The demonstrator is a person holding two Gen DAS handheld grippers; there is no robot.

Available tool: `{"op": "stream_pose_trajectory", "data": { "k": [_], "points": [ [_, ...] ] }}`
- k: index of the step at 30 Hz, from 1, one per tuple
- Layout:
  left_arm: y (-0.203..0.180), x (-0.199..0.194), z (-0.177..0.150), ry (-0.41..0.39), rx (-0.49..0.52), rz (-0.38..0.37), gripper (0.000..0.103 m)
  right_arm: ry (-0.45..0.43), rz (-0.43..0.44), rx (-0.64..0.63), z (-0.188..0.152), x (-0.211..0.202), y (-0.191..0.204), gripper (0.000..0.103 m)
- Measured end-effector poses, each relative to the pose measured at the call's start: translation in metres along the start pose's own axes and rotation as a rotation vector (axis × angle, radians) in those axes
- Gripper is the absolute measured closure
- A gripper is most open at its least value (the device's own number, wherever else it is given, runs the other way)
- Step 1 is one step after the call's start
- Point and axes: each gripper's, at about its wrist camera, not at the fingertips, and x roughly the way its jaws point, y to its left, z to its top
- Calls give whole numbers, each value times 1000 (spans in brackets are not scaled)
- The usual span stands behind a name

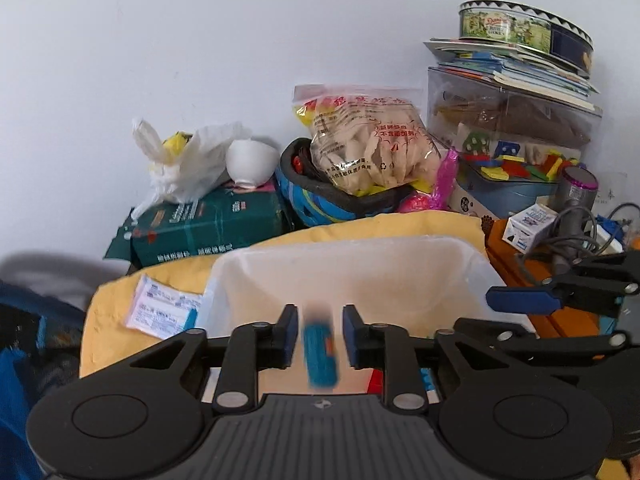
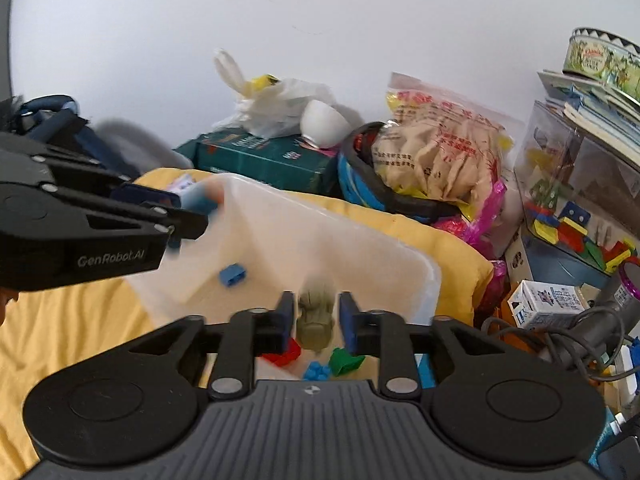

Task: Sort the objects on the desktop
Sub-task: 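Carry both figures over the white bin and open both tools to drop them, then grasp the green-white race car with the left tool while the right tool grasps a car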

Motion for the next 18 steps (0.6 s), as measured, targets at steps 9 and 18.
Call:
{"op": "stream_pose_trajectory", "data": {
  "k": [9, 18],
  "points": [
    [-9, -71, -62, -47, 59, -59, 56, -75, 51, -53, -36, -46, 11, 52],
    [-20, -90, -195, 195, -22, -67, 56, 114, 167, -144, -147, -64, 58, 52]
  ]
}}
